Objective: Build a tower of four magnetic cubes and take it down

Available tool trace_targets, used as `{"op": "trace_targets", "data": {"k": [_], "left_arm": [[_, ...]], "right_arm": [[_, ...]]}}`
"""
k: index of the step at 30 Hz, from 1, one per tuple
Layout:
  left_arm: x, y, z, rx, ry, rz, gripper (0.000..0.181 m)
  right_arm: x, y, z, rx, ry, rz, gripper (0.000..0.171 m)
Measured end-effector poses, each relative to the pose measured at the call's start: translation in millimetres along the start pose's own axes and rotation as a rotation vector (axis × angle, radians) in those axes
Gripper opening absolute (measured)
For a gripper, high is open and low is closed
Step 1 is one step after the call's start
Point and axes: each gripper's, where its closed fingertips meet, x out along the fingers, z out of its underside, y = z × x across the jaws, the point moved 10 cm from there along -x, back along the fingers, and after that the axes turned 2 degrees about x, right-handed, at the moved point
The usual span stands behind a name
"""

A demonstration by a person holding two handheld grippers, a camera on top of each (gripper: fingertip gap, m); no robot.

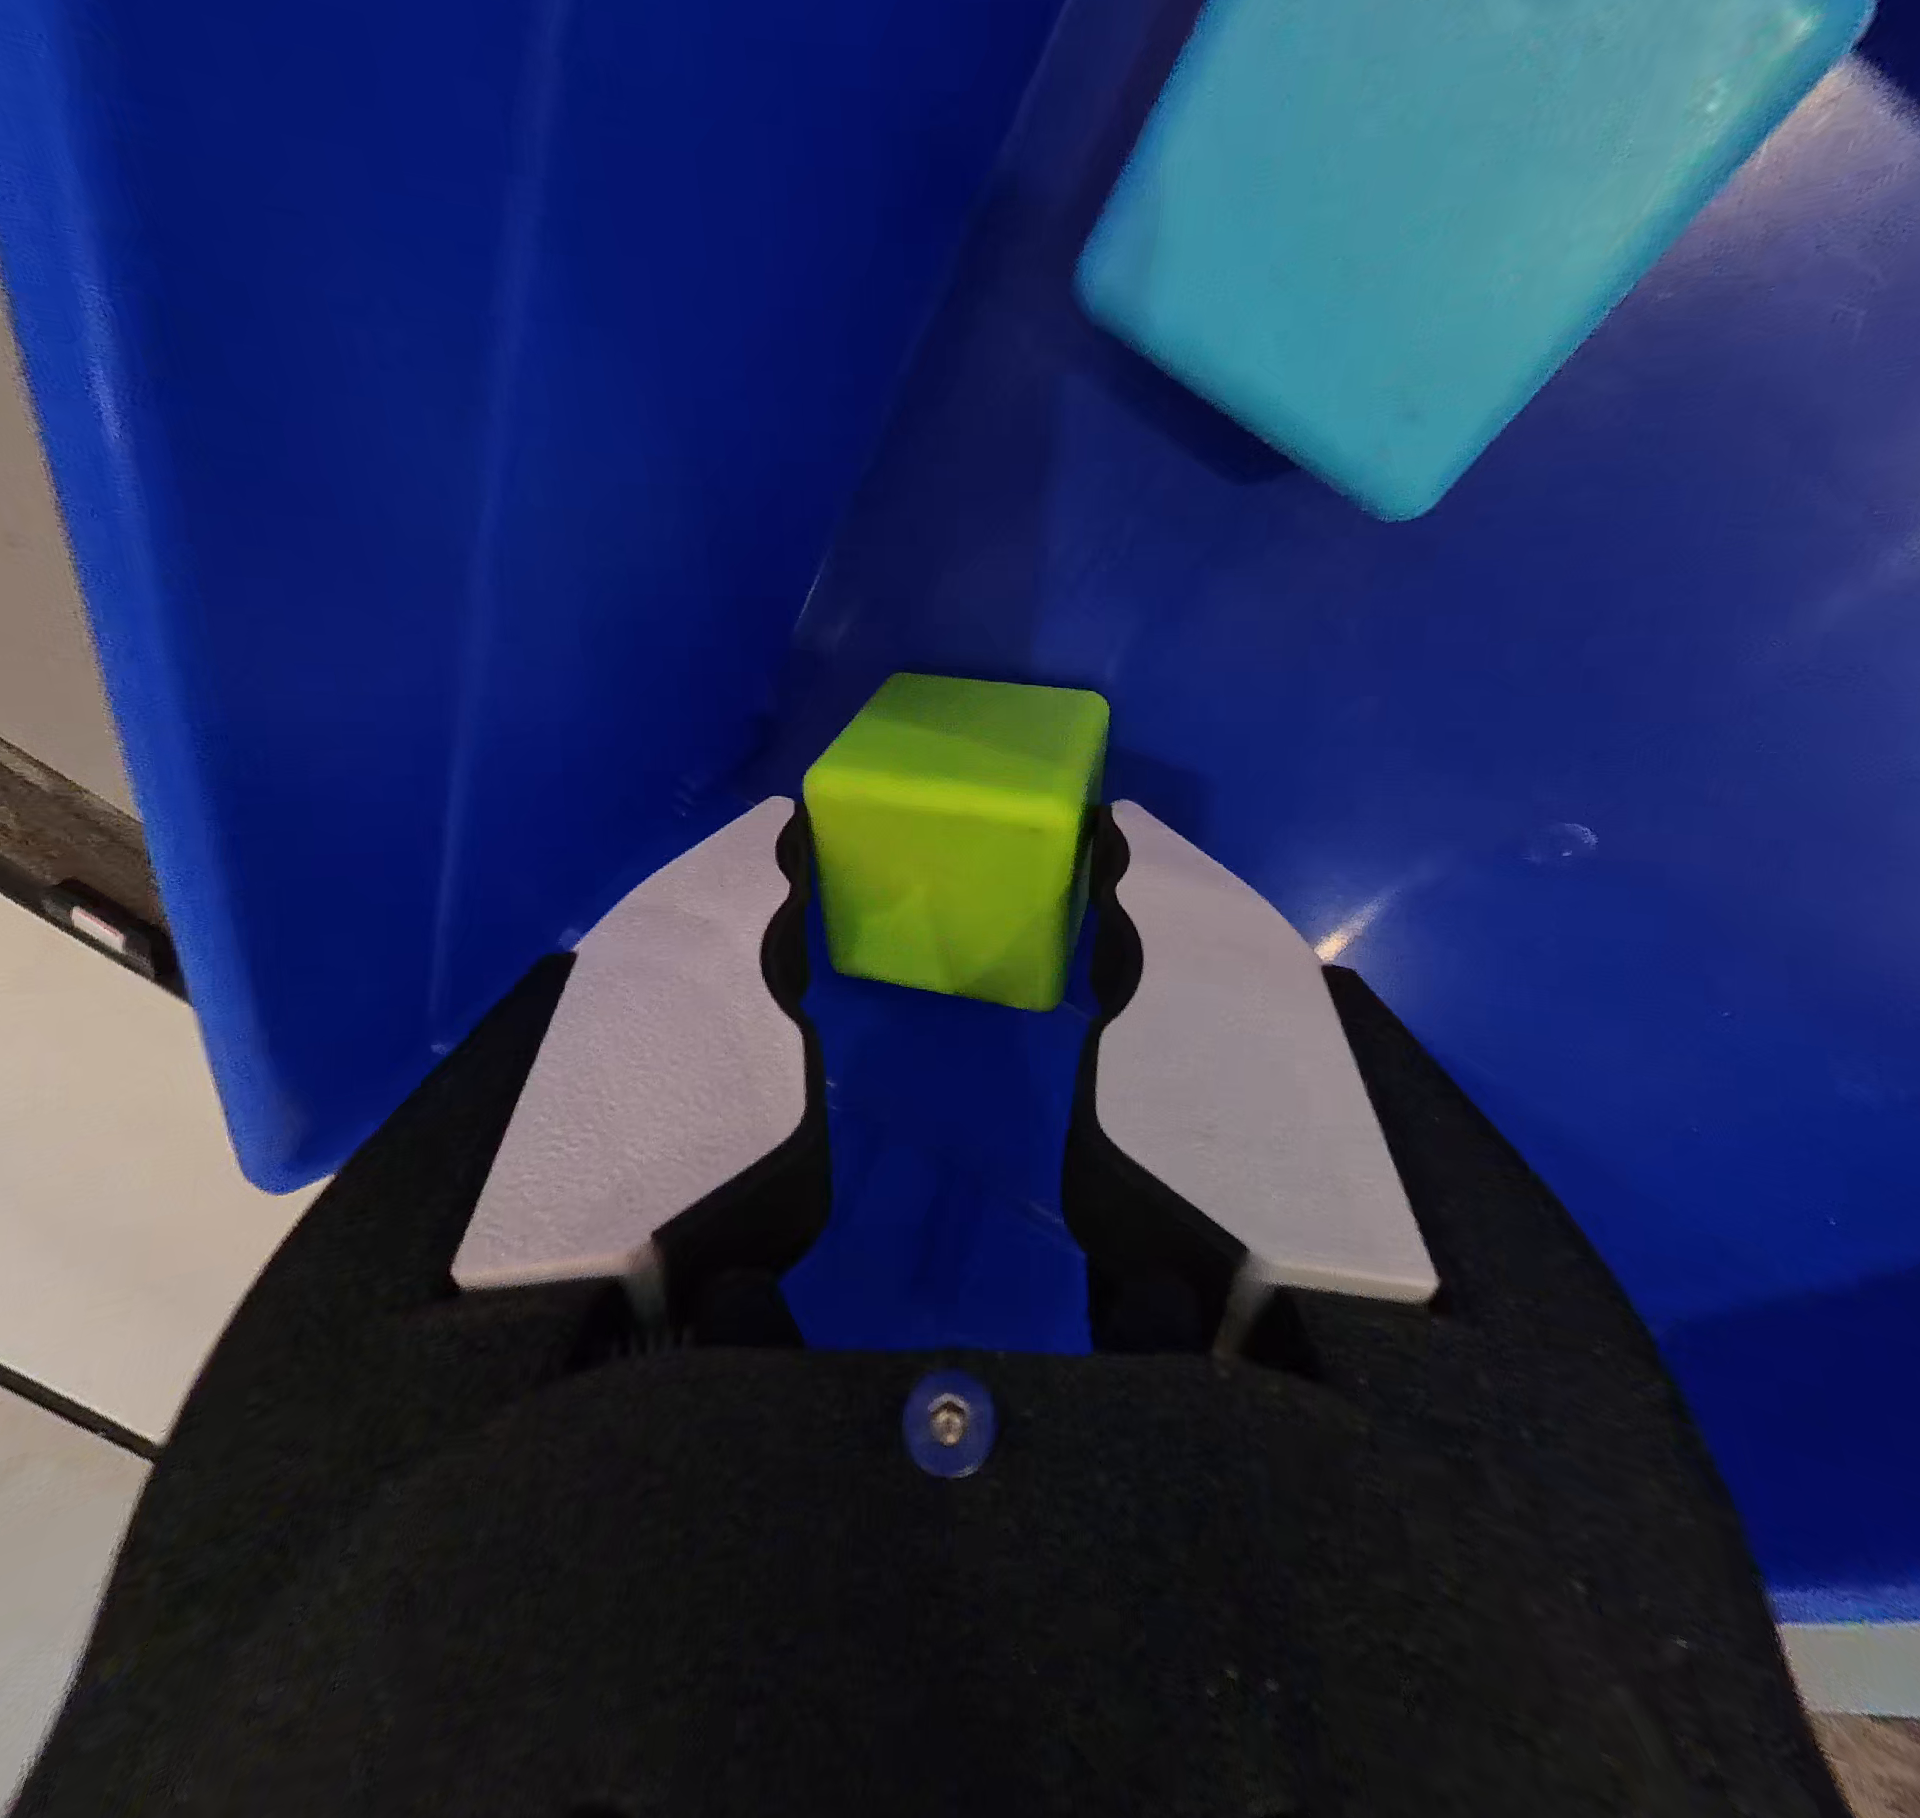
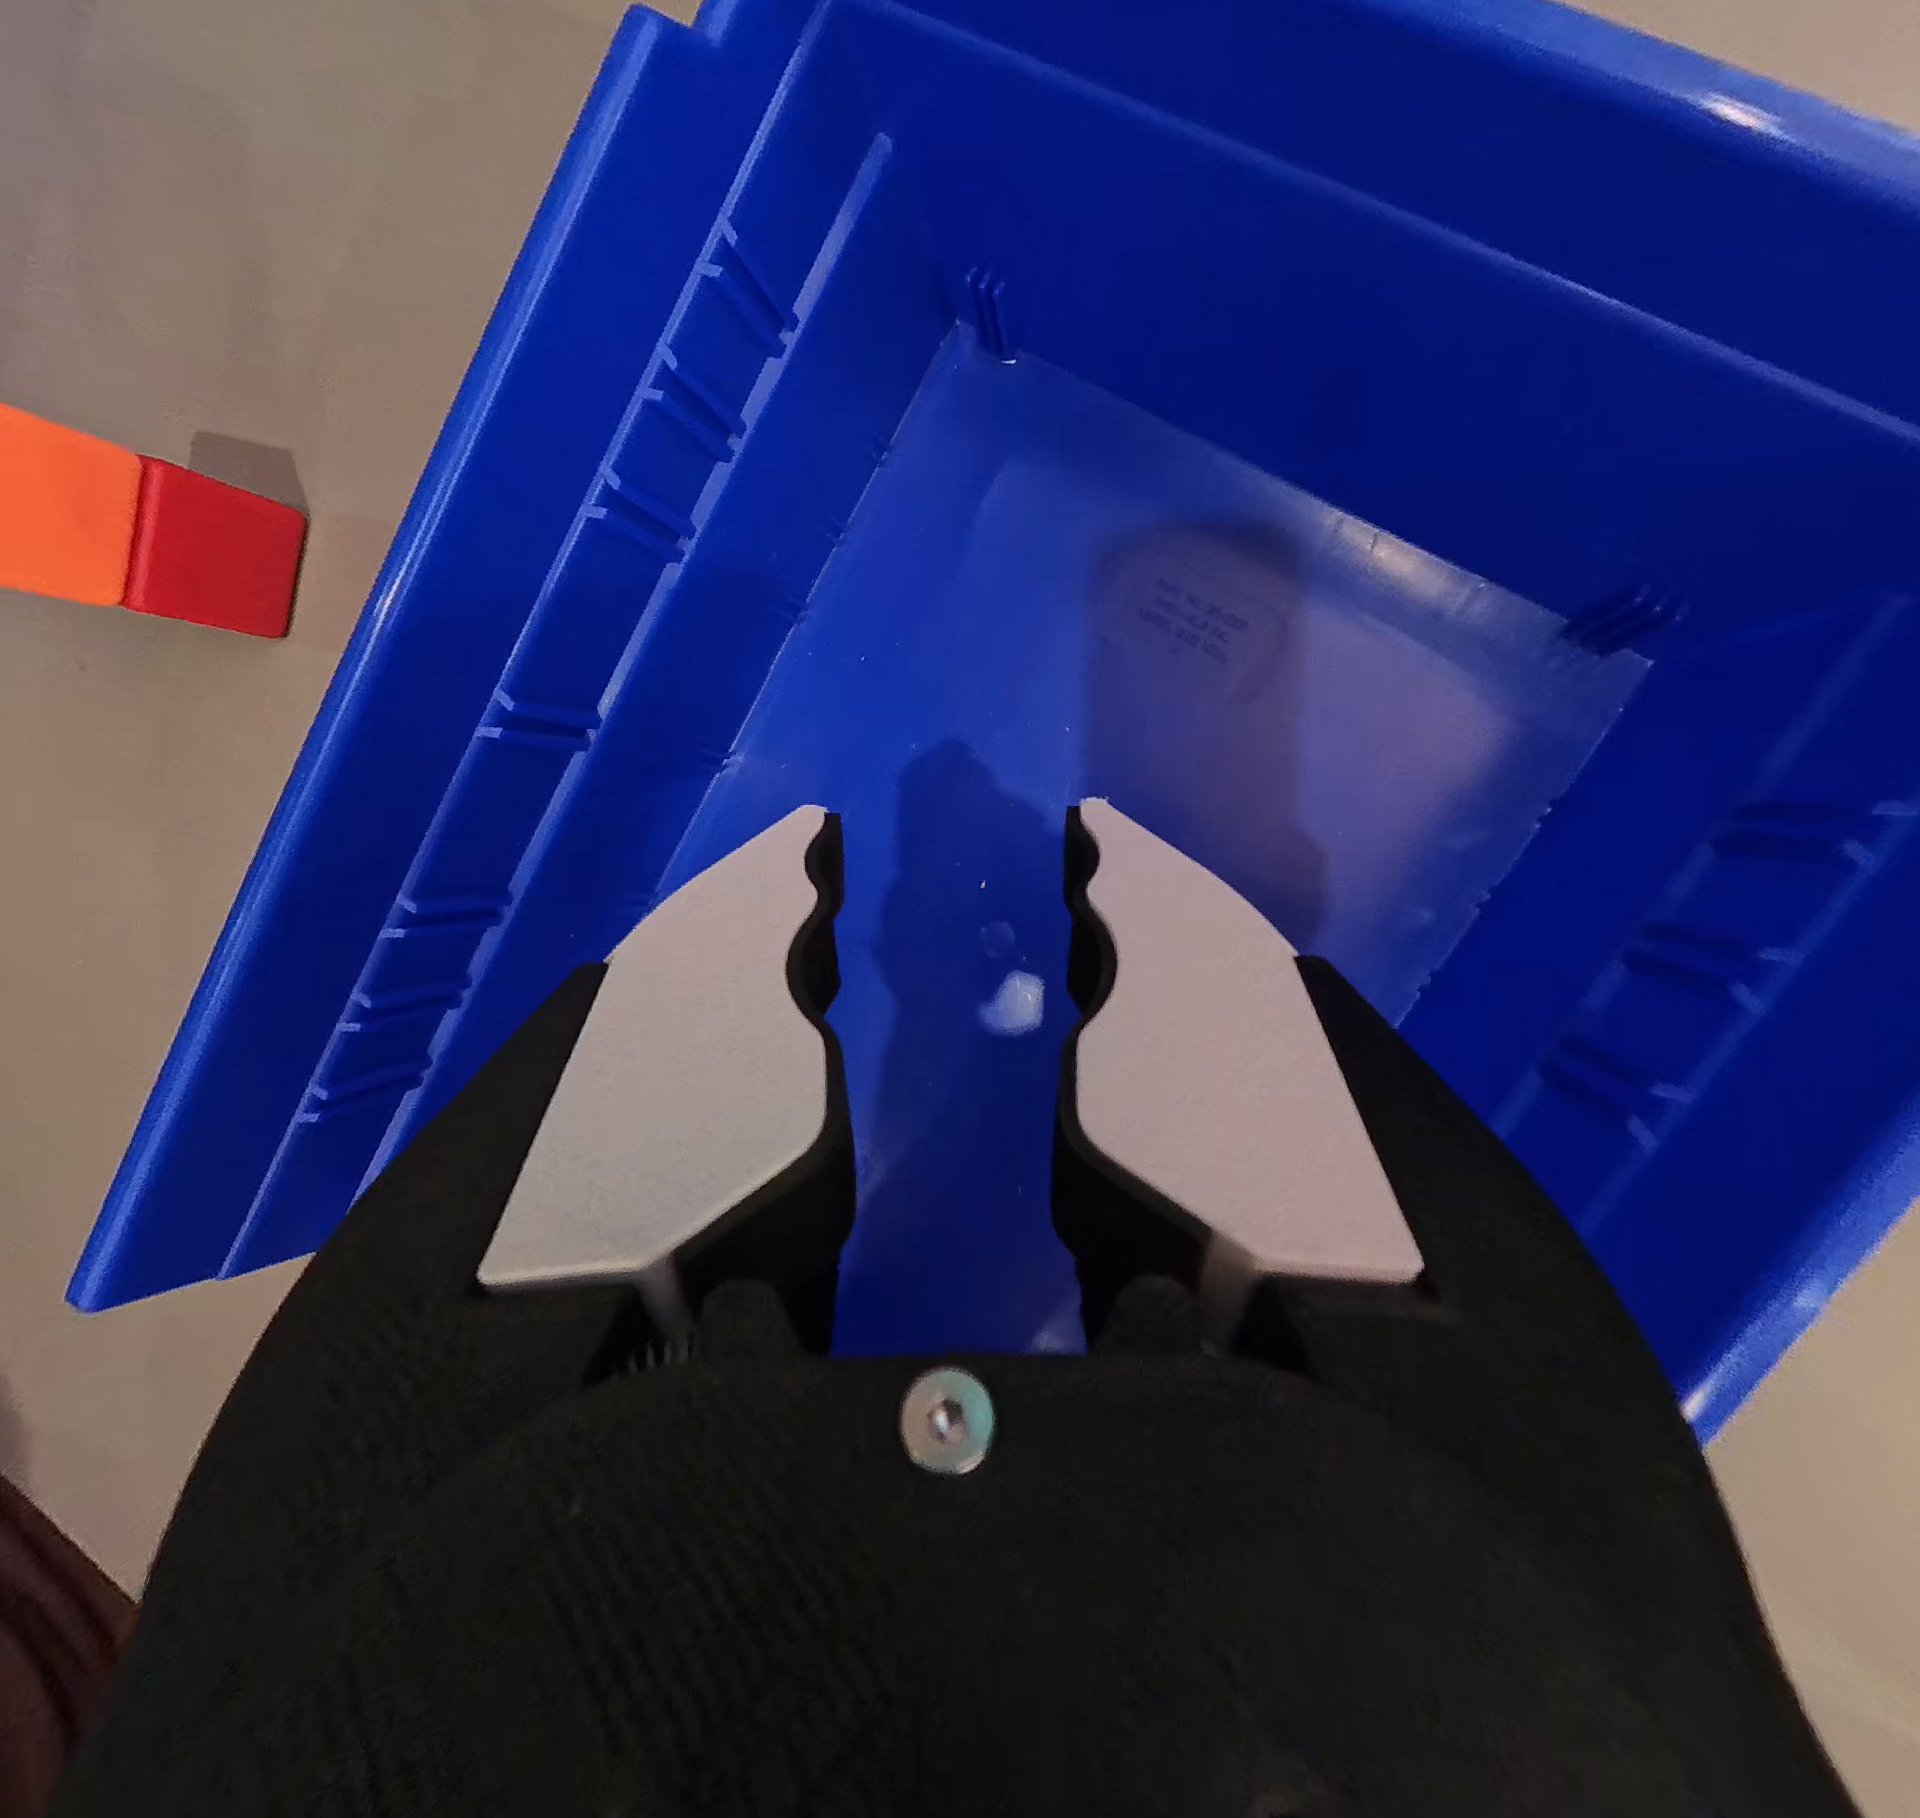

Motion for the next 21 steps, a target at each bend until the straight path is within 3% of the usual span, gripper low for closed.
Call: {"op": "trace_targets", "data": {"k": [6,11,16,21], "left_arm": [[-33.7,1.3,7.4,0.018,0.039,-0.032,0.050],[-113.2,22.8,-3.7,0.126,0.178,-0.173,0.050],[-196.6,90.6,-51.8,0.331,0.376,-0.296,0.049],[-222.5,172.9,-116.3,0.504,0.457,-0.252,0.050]], "right_arm": [[-1.5,1.3,0.4,-0.001,0.001,-0.015,0.042],[-1.8,0.4,-1.0,-0.002,0.008,-0.025,0.042],[-2.1,-3.4,-1.6,-0.014,0.005,-0.028,0.042],[-2.8,-7.0,-0.7,-0.029,-0.006,-0.039,0.042]]}}
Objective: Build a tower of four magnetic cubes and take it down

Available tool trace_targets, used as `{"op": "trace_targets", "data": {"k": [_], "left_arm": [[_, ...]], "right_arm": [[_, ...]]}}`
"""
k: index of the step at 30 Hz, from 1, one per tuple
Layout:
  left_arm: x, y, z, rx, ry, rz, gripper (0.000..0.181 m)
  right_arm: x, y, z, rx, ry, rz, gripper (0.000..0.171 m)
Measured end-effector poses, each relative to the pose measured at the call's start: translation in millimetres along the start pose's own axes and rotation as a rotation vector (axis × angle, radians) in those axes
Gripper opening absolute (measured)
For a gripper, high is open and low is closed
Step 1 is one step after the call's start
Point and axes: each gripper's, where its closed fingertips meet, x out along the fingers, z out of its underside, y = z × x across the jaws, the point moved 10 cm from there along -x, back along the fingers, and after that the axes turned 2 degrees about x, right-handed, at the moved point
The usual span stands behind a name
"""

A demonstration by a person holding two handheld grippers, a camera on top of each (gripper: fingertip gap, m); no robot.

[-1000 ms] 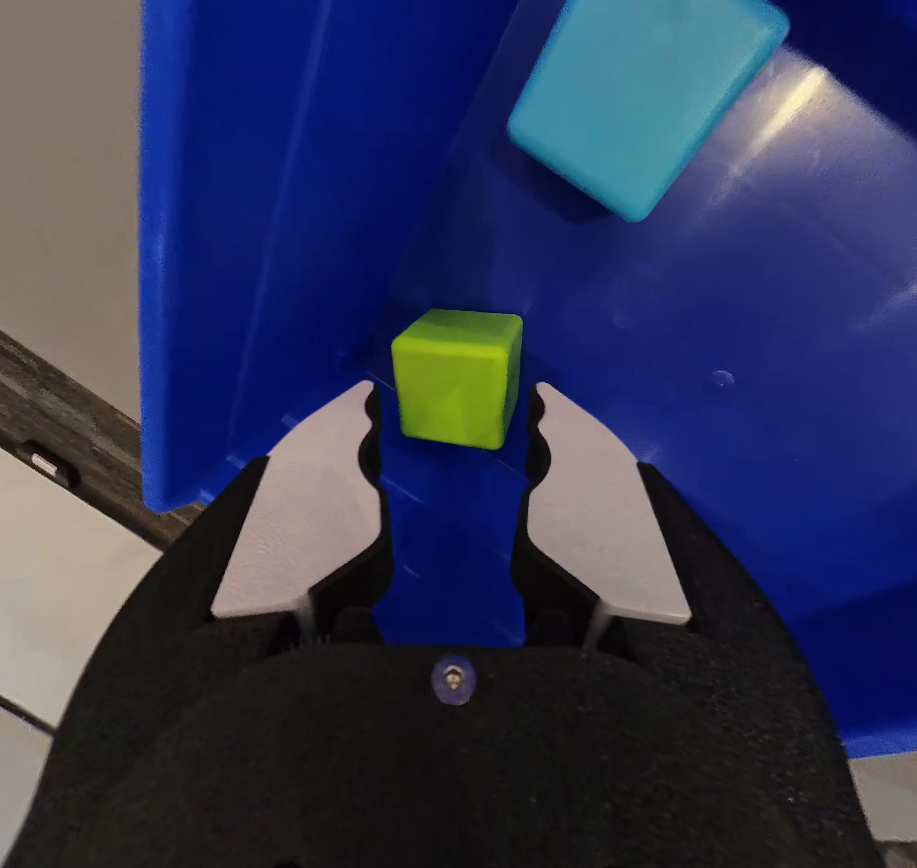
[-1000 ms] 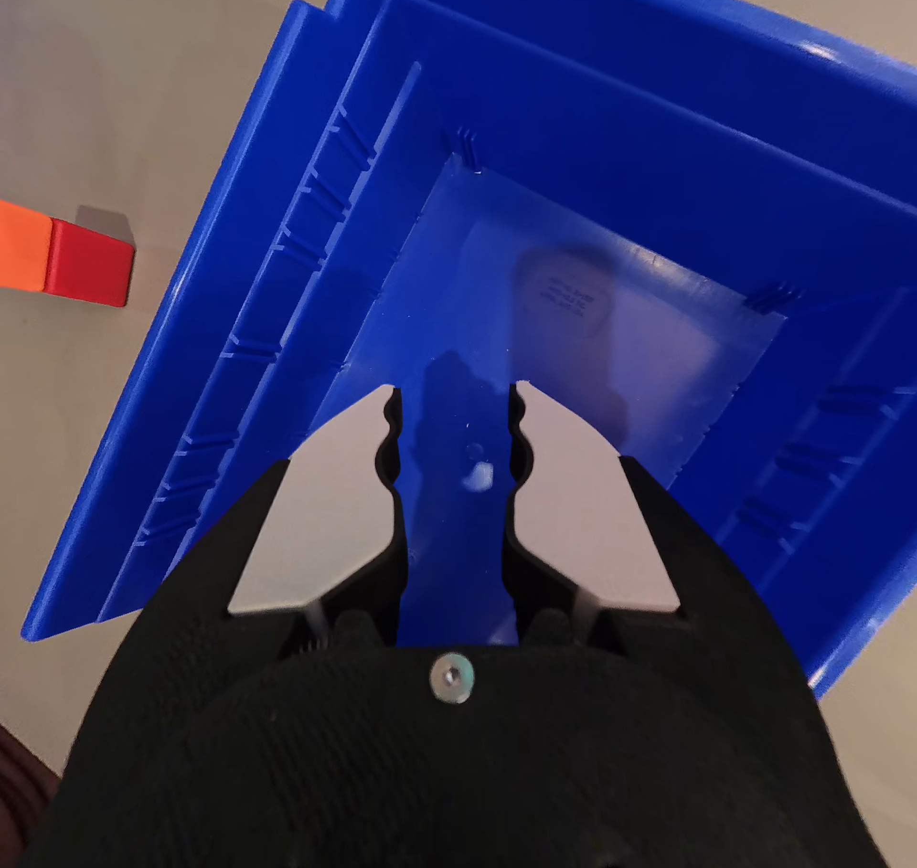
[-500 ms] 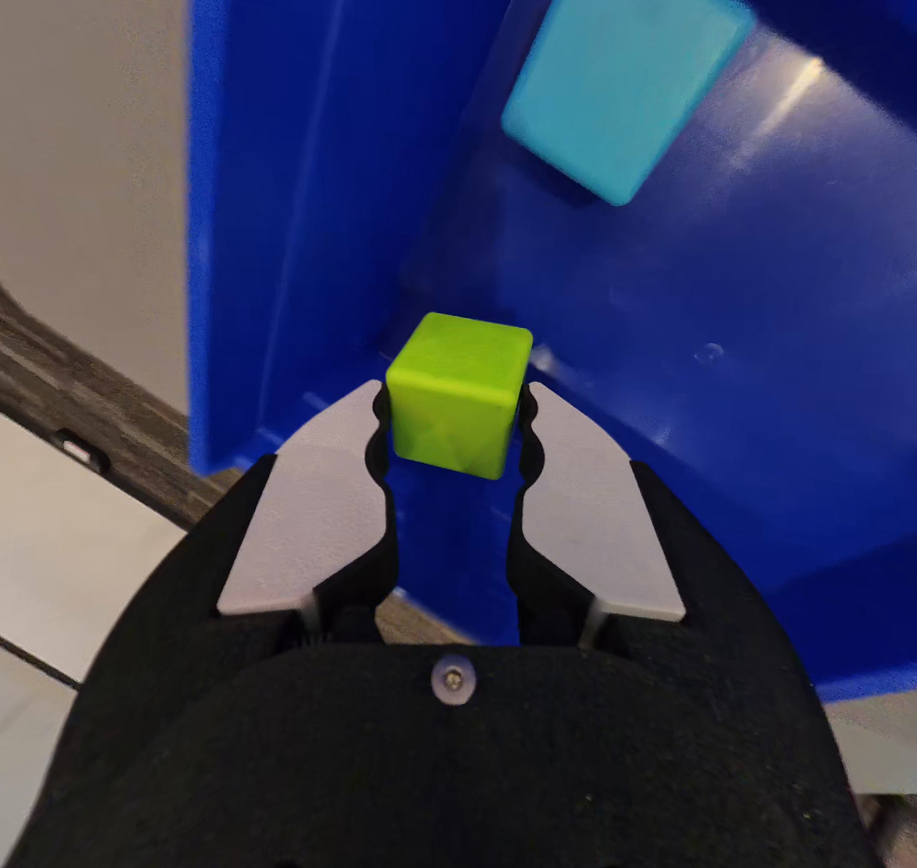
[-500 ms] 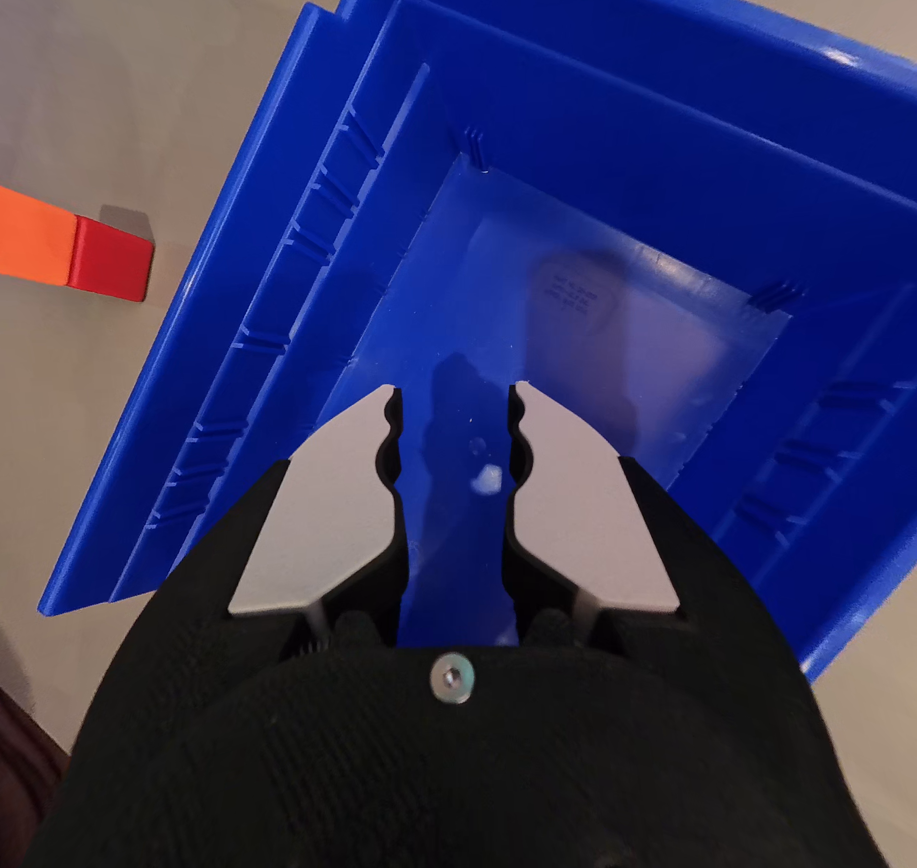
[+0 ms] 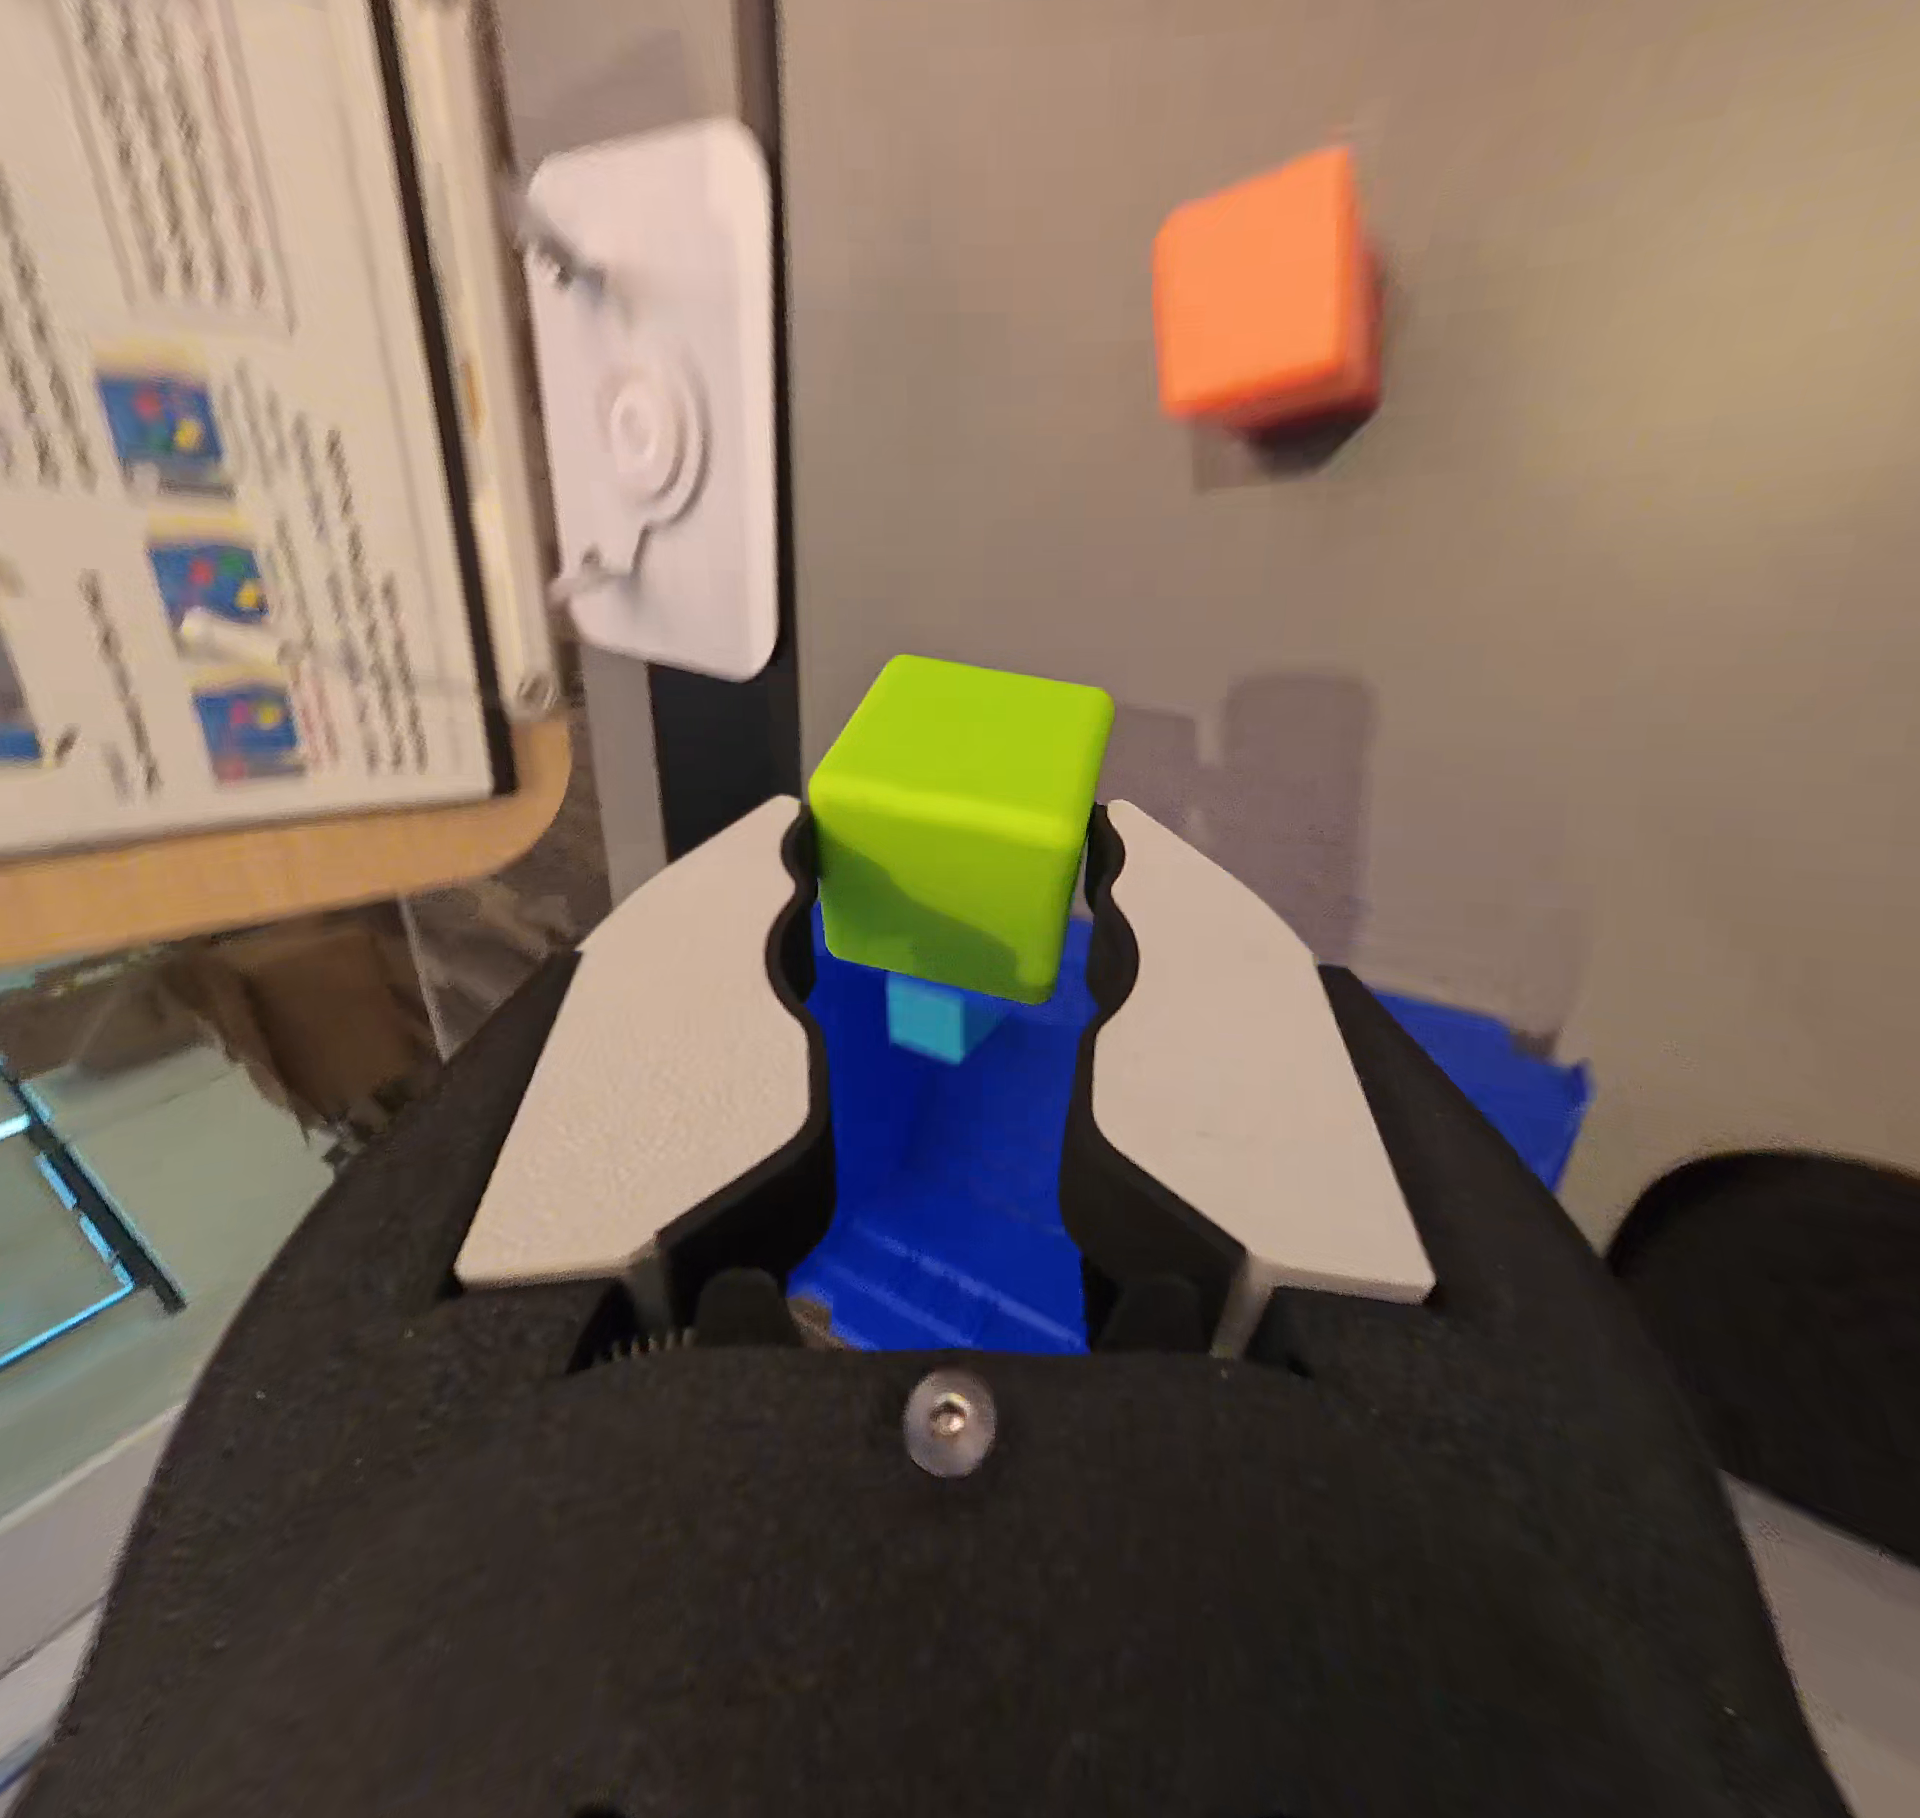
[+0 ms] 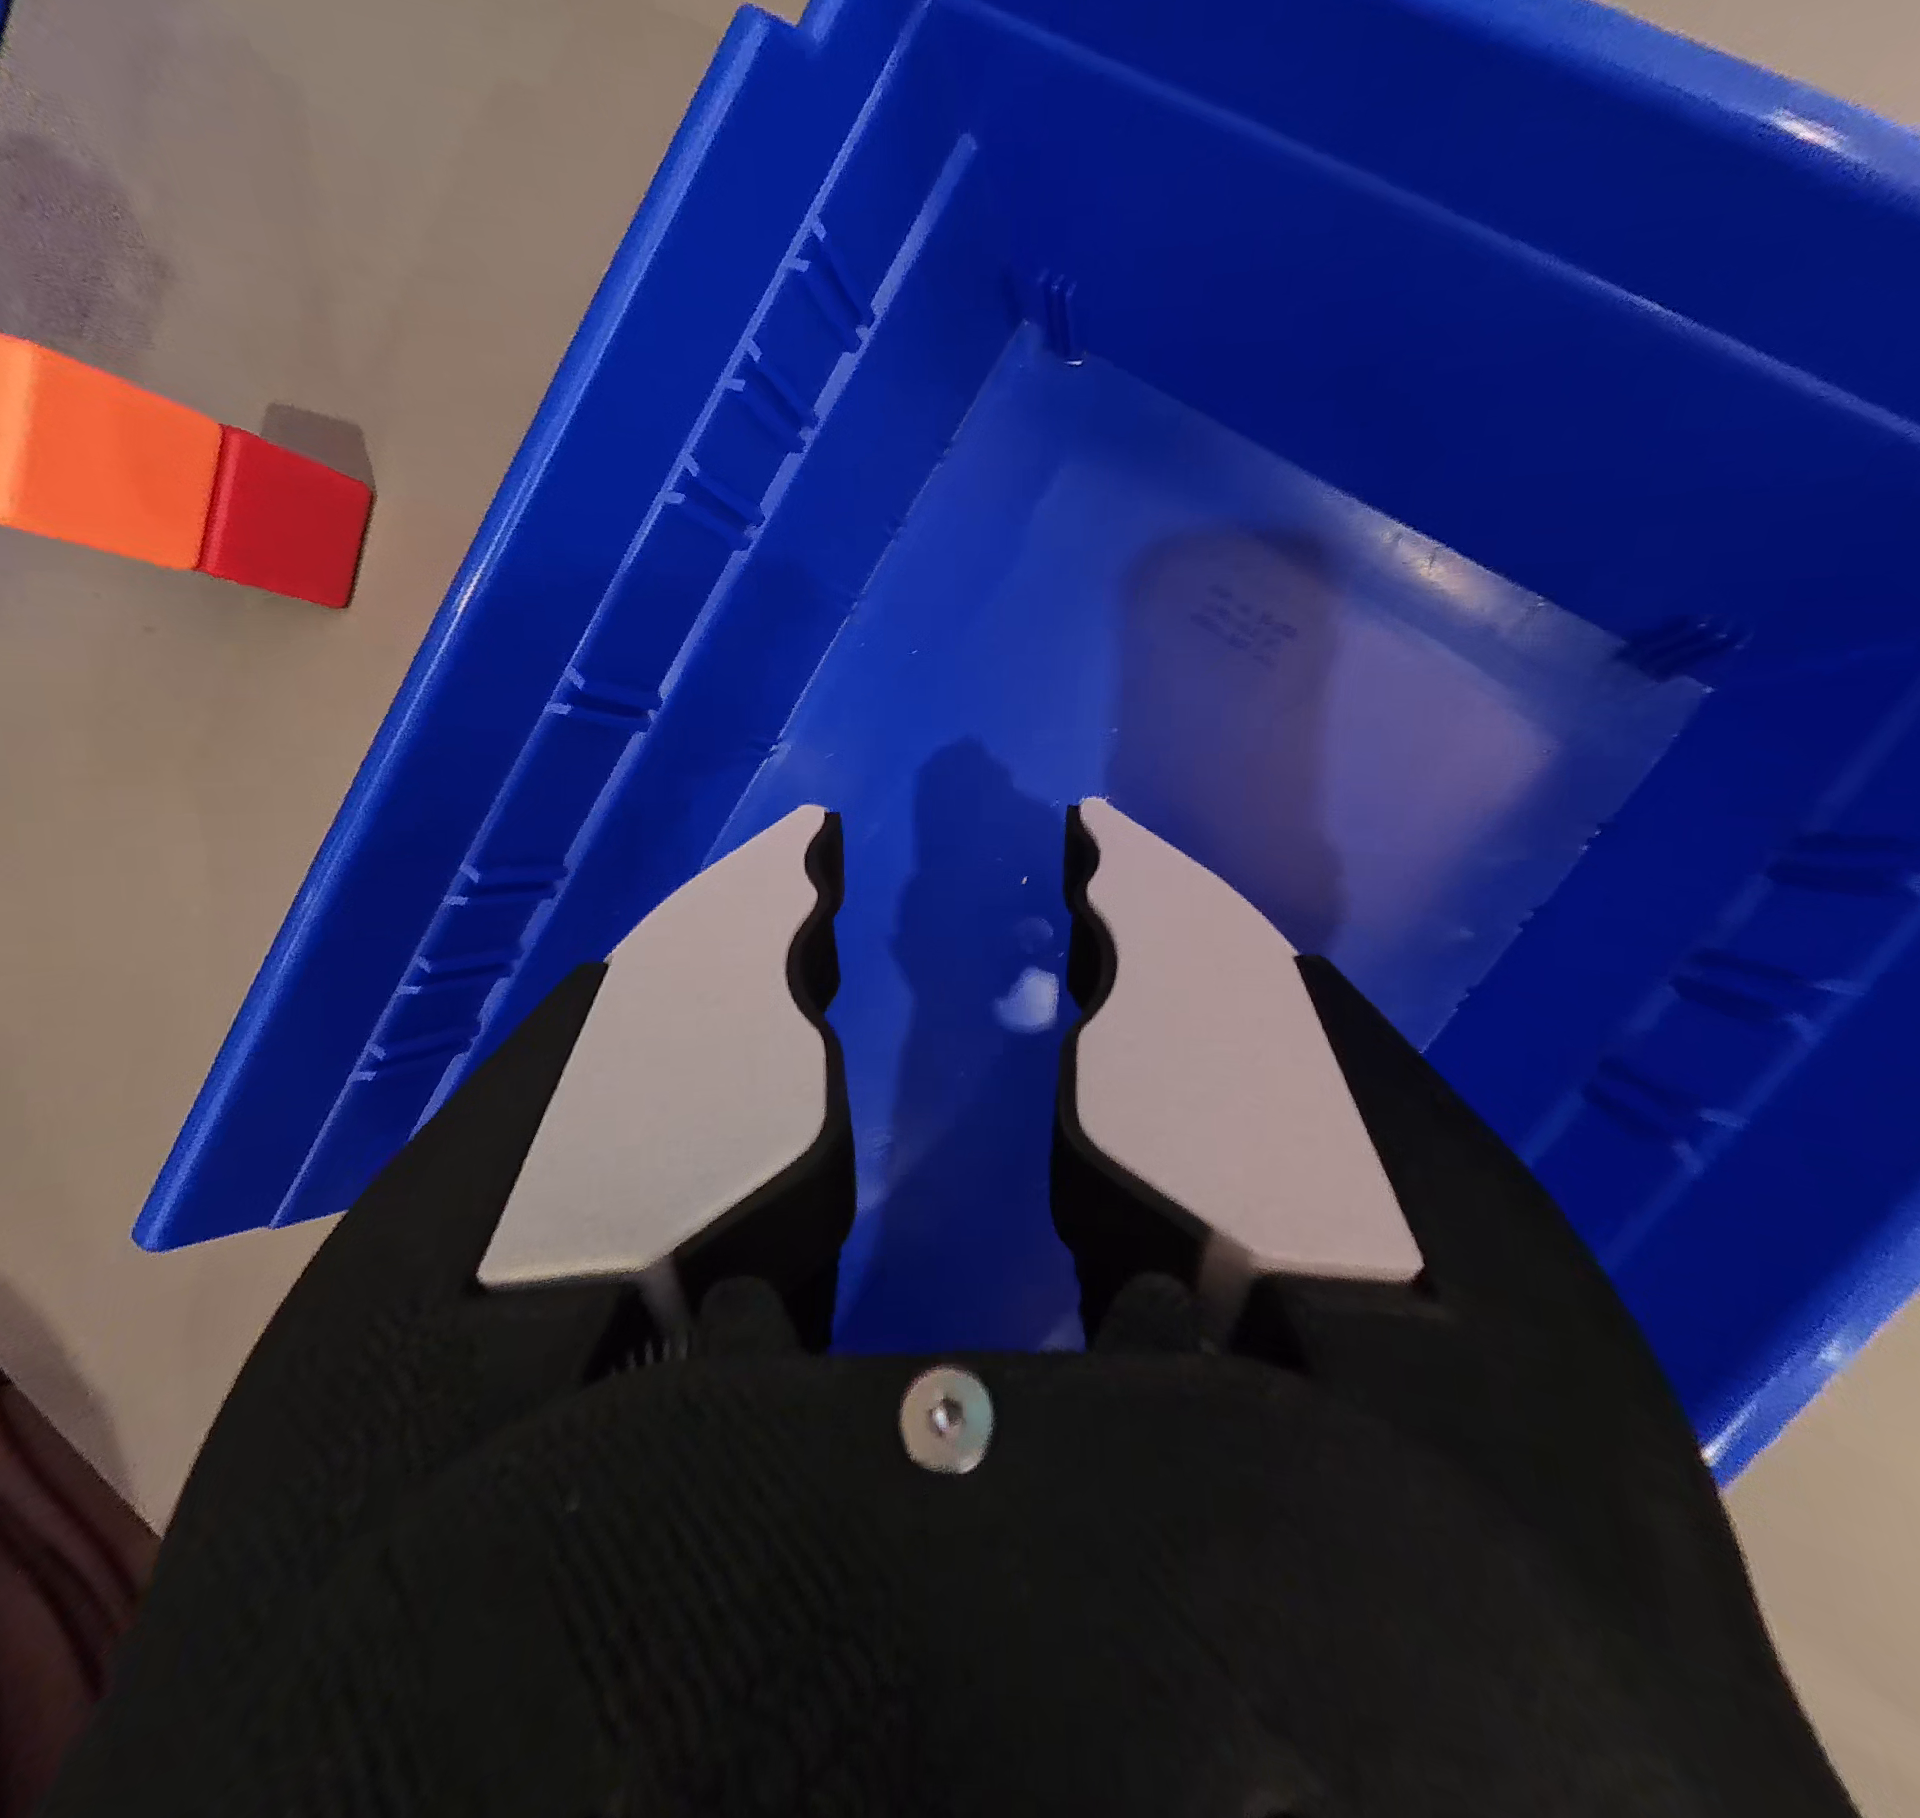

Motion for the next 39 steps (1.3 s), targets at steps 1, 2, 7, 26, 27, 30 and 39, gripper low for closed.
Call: {"op": "trace_targets", "data": {"k": [1,2,7,26,27,30,39], "left_arm": [[5.3,5.7,-16.0,0.000,-0.002,0.027,0.050],[12.1,9.9,-29.9,-0.011,-0.015,0.046,0.050],[50.4,16.5,-72.2,-0.157,-0.139,0.120,0.049],[98.3,23.2,-114.8,-0.157,-0.345,0.257,0.049],[98.6,23.1,-114.8,-0.155,-0.346,0.254,0.049],[95.0,20.8,-113.6,-0.127,-0.340,0.191,0.051],[1.4,-32.5,-52.4,-0.283,0.086,-0.010,0.060]], "right_arm": [[0.0,0.0,0.5,0.000,-0.001,-0.002,0.042],[0.2,0.1,0.8,0.001,-0.002,-0.006,0.042],[3.9,-1.4,-1.0,0.009,0.008,-0.060,0.042],[-8.8,8.7,3.8,0.035,0.050,-0.133,0.043],[-8.3,9.8,4.2,0.038,0.048,-0.135,0.043],[-7.2,12.9,5.0,0.047,0.045,-0.137,0.042],[-13.0,17.2,6.8,0.057,0.071,-0.148,0.043]]}}
